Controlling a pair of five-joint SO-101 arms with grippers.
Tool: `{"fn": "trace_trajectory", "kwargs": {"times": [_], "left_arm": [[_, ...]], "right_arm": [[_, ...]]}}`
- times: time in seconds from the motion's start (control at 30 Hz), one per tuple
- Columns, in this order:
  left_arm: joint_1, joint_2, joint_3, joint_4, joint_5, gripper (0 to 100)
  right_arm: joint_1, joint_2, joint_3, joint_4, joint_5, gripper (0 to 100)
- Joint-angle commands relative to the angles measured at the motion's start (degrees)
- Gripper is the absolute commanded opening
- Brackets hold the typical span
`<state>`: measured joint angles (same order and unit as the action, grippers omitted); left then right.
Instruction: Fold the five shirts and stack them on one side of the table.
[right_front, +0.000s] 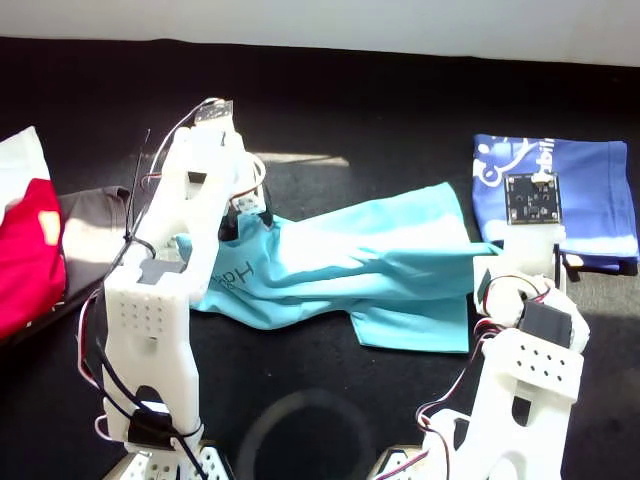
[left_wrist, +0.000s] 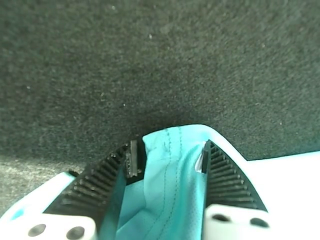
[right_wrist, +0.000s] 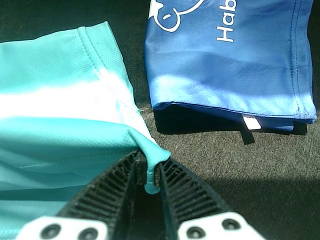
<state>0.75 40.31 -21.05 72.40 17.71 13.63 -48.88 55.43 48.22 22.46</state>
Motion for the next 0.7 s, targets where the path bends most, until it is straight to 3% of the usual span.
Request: {"fn": "trace_trajectory", "kwargs": {"times": [0.0, 0.1, 0.3, 0.5, 0.67], "left_arm": [[2.07, 0.22, -2.33, -0.88, 0.09, 16], [2.42, 0.04, -4.88, -0.88, 0.09, 0], [2.42, -0.22, -12.62, 1.32, -0.09, 1], [2.42, -0.22, -23.43, 13.80, -0.35, 1], [2.24, -0.22, -31.43, 22.68, -5.10, 1]], "right_arm": [[0.57, -1.27, -2.86, -0.57, 0.35, 0.7], [0.57, -1.27, -2.86, -0.57, 0.35, 0.7], [0.66, -1.27, -2.77, -0.57, 0.26, 0.7], [0.66, -1.63, -3.30, -0.84, 0.26, 0.7], [0.57, -1.71, -3.65, -2.24, 0.18, 0.7]]}}
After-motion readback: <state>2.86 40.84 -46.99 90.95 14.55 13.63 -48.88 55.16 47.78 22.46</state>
